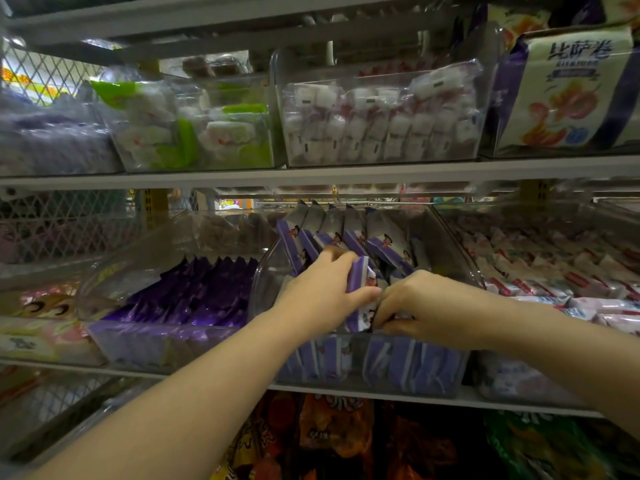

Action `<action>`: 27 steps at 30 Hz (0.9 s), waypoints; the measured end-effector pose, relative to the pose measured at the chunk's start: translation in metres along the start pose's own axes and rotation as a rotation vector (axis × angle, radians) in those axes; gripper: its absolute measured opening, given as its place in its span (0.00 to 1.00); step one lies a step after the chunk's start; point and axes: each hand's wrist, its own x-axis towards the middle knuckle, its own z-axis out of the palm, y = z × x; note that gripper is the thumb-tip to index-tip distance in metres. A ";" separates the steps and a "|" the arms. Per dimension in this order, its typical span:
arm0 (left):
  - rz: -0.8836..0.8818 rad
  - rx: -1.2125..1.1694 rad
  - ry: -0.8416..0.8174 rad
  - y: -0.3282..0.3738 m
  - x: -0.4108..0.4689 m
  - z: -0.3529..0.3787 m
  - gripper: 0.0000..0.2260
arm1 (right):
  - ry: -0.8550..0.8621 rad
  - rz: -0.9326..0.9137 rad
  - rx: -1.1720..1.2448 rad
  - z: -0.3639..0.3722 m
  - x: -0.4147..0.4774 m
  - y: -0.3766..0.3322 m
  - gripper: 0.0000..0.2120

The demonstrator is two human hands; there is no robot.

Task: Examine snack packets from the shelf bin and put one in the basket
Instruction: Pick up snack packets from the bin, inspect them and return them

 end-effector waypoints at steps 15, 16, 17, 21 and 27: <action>0.126 -0.028 -0.251 -0.033 -0.016 -0.008 0.21 | -0.082 -0.106 -0.098 -0.004 0.012 -0.002 0.09; 0.130 -0.040 -0.279 -0.032 -0.016 -0.009 0.21 | -0.053 -0.082 -0.070 -0.002 0.010 -0.001 0.09; 0.138 -0.046 -0.308 -0.031 -0.017 -0.009 0.20 | -0.024 -0.058 -0.050 0.000 0.009 -0.001 0.08; 0.144 -0.001 -0.382 -0.031 -0.023 -0.005 0.22 | 0.096 0.030 0.031 0.003 0.010 -0.001 0.05; 0.144 0.012 -0.364 -0.032 -0.026 -0.006 0.21 | 0.386 0.157 0.258 -0.010 0.010 -0.001 0.04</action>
